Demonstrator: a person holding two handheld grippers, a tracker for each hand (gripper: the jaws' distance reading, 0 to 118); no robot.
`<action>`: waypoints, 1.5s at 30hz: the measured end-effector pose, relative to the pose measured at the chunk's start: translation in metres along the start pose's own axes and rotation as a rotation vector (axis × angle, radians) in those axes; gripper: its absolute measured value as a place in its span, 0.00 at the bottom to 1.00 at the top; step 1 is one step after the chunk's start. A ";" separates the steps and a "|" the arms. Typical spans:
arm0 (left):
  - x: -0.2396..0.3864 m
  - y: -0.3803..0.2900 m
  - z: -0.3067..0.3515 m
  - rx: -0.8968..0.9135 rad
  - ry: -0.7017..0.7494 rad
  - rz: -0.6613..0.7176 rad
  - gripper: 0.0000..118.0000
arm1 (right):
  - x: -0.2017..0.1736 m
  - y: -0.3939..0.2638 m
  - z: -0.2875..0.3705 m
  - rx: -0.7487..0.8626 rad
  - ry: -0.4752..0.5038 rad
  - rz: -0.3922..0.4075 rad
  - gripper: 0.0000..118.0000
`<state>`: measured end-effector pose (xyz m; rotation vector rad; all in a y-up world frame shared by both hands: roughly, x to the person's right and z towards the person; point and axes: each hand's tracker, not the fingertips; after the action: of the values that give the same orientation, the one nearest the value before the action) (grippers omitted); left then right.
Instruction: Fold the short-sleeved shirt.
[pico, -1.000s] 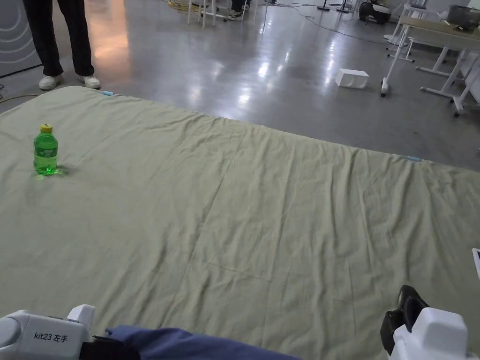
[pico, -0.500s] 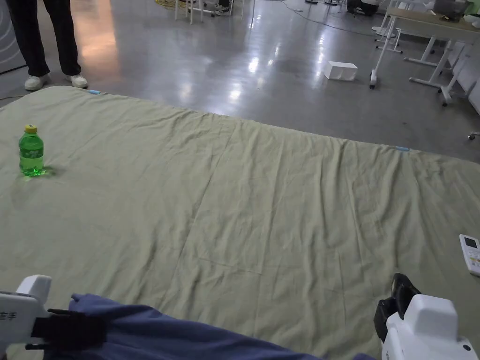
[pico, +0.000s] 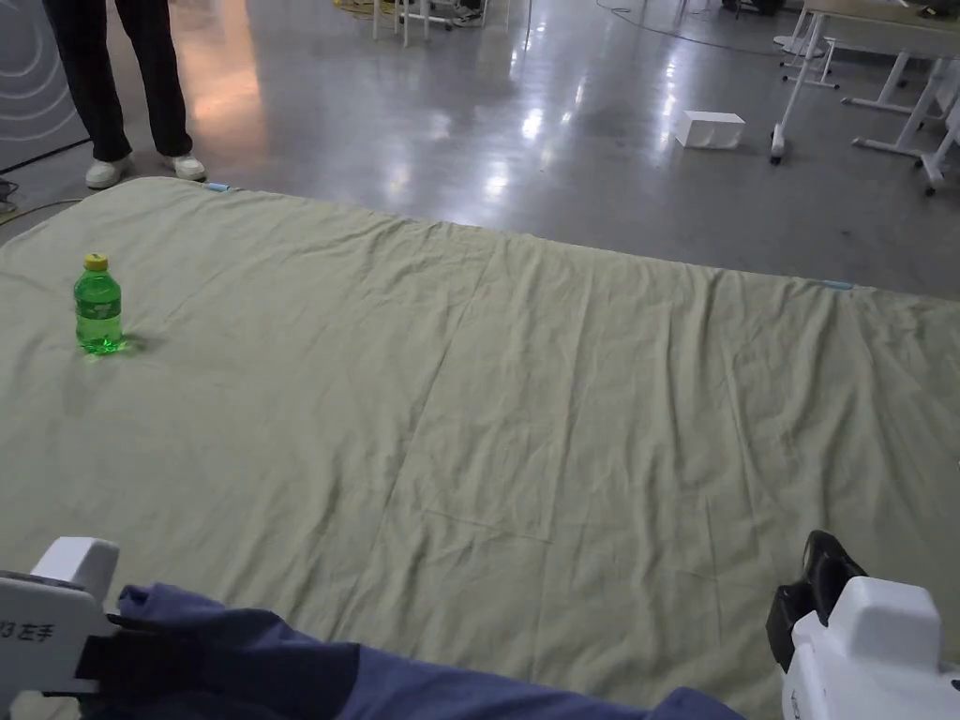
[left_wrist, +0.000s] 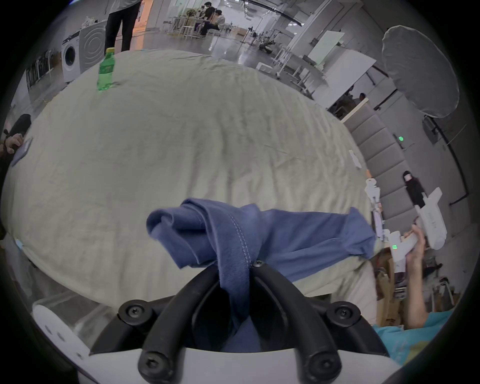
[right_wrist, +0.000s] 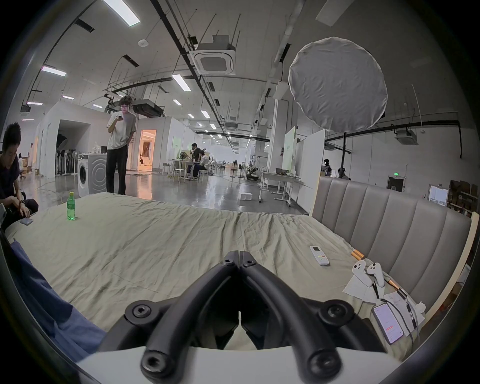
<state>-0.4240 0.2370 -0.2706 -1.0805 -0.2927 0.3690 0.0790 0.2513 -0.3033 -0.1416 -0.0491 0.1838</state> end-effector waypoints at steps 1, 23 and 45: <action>0.008 0.000 0.000 0.004 -0.051 0.002 0.08 | 0.000 0.000 0.000 -0.002 0.001 0.000 0.00; 0.171 -0.006 -0.198 -0.235 -0.070 -0.025 0.08 | 0.025 -0.023 0.009 -0.054 -0.041 -0.005 0.00; 0.134 0.019 -0.129 -0.018 -0.071 0.006 0.24 | 0.030 -0.023 0.007 -0.083 -0.050 -0.023 0.00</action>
<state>-0.2538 0.1991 -0.3379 -1.0877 -0.3564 0.4109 0.1123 0.2351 -0.2915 -0.2193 -0.1080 0.1627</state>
